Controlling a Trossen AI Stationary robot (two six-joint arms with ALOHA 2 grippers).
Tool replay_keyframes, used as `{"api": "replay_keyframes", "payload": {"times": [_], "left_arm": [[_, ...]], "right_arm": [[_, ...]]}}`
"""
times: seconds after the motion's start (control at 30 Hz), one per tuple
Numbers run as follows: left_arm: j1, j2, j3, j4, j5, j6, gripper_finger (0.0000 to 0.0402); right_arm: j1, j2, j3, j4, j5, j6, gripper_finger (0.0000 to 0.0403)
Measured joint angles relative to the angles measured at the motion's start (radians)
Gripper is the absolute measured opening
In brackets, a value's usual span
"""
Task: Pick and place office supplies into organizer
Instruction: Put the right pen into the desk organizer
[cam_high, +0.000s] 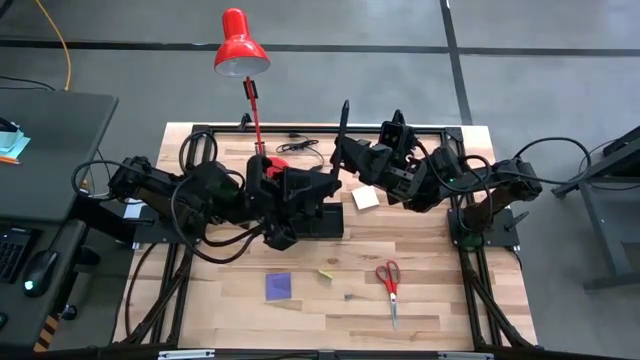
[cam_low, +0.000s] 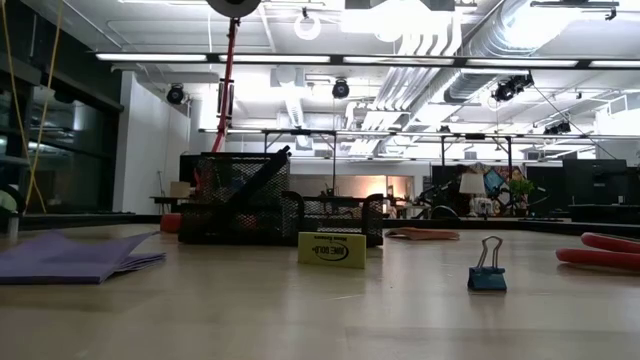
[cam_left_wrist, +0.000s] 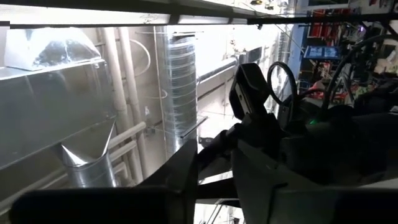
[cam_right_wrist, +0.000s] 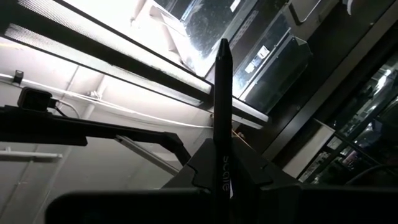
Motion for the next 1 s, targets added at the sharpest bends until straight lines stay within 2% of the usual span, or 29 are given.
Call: {"api": "replay_keyframes", "payload": {"times": [0.5, 0.63, 1.0], "left_arm": [[0.000, -0.002, 0.001, 0.009, 0.001, 0.035, 0.0027], [0.000, 0.000, 0.000, 0.079, 0.010, 0.041, 0.0009], [0.000, 0.001, 0.003, 0.082, -0.010, 0.042, 0.0002]], "right_arm": [[0.000, 0.000, 0.000, 0.004, -0.001, -0.014, 0.0011], [0.000, -0.003, 0.000, -0.032, 0.006, 0.003, 0.0012], [0.000, 0.006, 0.000, -0.006, -0.007, -0.060, 0.0070]]}}
